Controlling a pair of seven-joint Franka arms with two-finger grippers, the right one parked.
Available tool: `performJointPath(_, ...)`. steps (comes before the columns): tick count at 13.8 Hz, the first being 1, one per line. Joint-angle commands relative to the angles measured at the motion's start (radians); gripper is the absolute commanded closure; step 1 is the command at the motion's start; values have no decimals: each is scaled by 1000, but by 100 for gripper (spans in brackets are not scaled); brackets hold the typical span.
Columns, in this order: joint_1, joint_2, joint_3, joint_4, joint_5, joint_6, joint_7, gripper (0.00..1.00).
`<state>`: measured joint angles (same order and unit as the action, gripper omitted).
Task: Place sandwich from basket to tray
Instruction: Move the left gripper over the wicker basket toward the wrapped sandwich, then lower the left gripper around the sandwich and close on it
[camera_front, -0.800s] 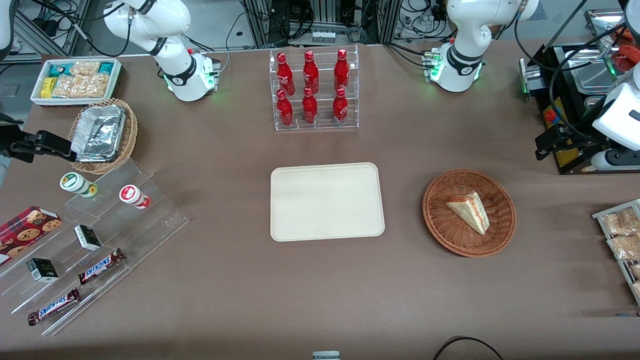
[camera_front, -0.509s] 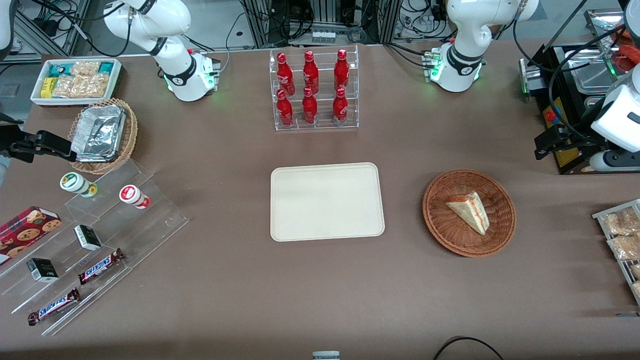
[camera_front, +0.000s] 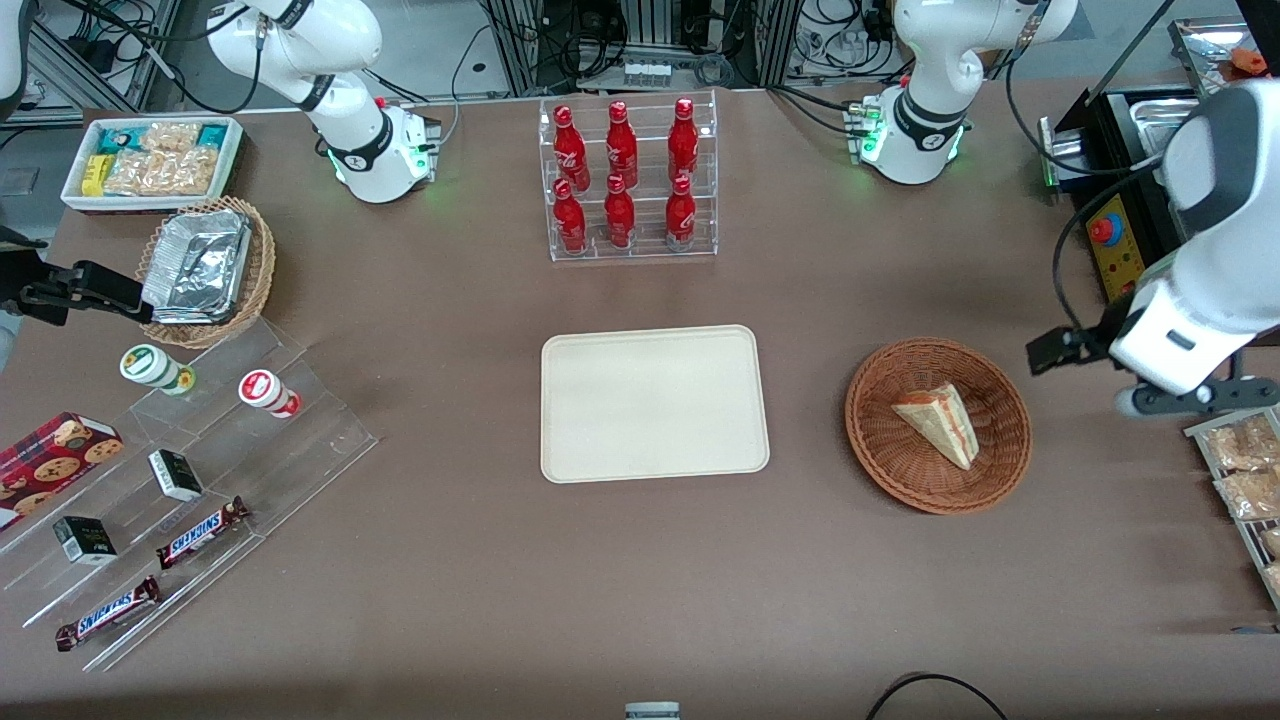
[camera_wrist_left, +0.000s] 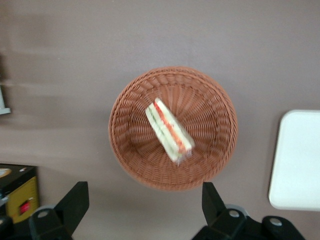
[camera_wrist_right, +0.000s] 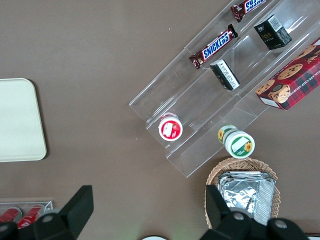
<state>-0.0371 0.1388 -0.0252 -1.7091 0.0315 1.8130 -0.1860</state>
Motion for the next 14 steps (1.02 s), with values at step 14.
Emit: performJointPath(14,2,10,-64,-512,21,603,-628,0)
